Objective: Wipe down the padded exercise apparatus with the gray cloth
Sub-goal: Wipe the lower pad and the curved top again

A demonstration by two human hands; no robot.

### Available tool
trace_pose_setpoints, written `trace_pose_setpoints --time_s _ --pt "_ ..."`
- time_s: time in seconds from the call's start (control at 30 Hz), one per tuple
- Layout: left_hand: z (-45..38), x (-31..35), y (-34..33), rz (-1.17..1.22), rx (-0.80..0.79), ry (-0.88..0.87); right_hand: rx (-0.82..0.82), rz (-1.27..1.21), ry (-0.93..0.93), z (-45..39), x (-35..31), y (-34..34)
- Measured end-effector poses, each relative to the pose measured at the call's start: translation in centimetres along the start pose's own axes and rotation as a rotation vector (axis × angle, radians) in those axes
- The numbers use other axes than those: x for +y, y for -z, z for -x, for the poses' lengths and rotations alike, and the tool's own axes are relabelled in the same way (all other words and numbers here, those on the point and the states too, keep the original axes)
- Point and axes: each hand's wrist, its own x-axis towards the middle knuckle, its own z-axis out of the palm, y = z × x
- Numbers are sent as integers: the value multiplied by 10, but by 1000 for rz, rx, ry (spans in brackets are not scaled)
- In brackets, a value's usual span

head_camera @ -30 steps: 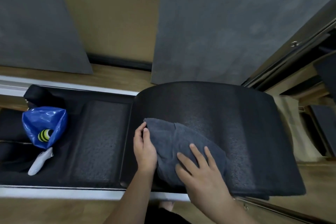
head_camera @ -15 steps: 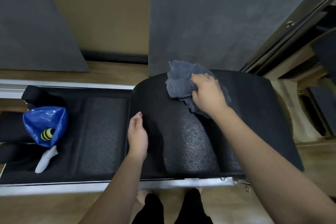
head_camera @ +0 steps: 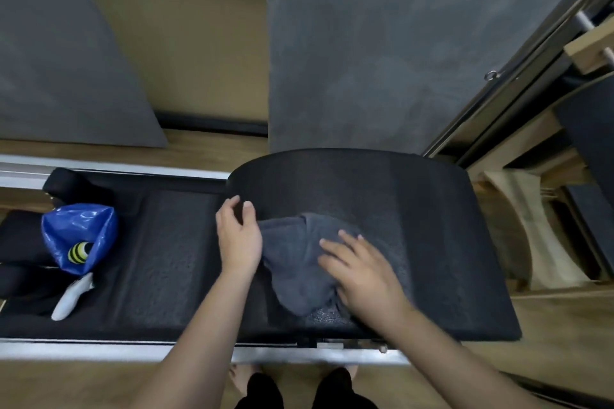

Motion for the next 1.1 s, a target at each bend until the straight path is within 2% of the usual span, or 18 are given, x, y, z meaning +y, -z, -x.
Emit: trace_pose_setpoints --time_s 0.13,0.23,0.3,0.4,0.57,0.7,0.77,0.93,1.1 --pt "31 6 -23 -89 -57 -161 149 -80 -243 -68 86 14" --pt "48 7 -32 -130 -85 -191 152 -129 -470 -105 133 28" --pt "52 5 -34 -135 -78 -171 148 -151 -523 -114 134 32" --pt "51 5 -34 -114 -18 -88 72 -89 -500 -87 101 27" --pt "40 16 -36 -51 52 30 46 -5 -199 31 26 10" --pt "35 15 -44 -98 83 97 87 -65 -59 102 5 3" --pt "36 11 -50 -132 83 97 59 -98 -107 105 2 5" --pt "42 6 -64 -219 83 43 -47 -30 -395 51 7 4" --pt "42 3 -60 -195 59 45 -28 18 -410 17 40 -2"
